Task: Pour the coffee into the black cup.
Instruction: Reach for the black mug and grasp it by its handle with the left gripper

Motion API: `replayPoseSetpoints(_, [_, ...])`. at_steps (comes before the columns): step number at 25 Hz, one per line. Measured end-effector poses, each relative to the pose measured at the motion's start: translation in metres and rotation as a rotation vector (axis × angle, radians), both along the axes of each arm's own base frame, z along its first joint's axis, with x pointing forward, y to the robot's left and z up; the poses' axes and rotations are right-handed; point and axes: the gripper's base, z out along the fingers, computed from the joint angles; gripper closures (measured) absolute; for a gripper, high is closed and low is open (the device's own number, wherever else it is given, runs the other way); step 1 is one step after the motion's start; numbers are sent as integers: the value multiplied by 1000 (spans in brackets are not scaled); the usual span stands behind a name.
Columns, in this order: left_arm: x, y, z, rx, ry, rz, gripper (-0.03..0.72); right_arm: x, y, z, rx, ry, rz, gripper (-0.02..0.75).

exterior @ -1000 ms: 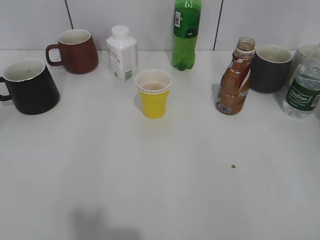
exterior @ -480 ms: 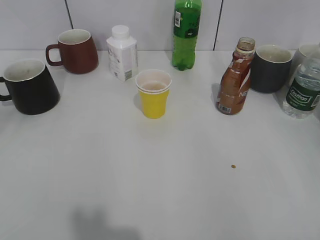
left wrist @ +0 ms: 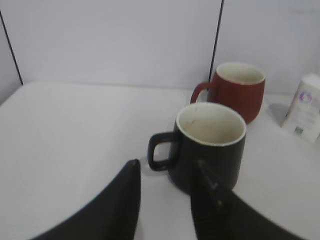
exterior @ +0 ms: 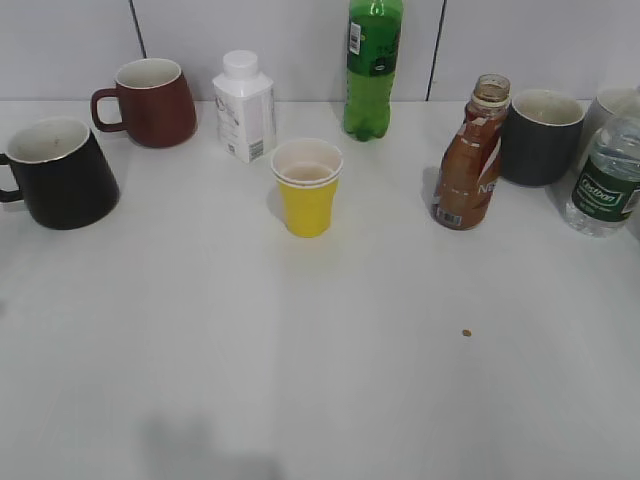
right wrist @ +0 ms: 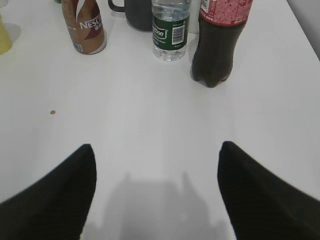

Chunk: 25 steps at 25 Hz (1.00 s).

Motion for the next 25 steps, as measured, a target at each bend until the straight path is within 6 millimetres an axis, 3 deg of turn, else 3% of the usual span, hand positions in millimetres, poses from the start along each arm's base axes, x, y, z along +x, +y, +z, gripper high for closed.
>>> replayPoseSetpoints(4, [15, 0, -16, 1, 88, 2, 372, 0, 0, 0, 0, 0, 0, 150])
replayPoseSetpoints(11, [32, 1, -32, 8, 116, 8, 229, 0, 0, 0, 0, 0, 0, 150])
replayPoseSetpoints(19, [46, 2, -33, 15, 16, 20, 215, 0, 0, 0, 0, 0, 0, 150])
replayPoseSetpoints(25, [58, 2, -50, 20, 44, 25, 215, 0, 0, 0, 0, 0, 0, 150])
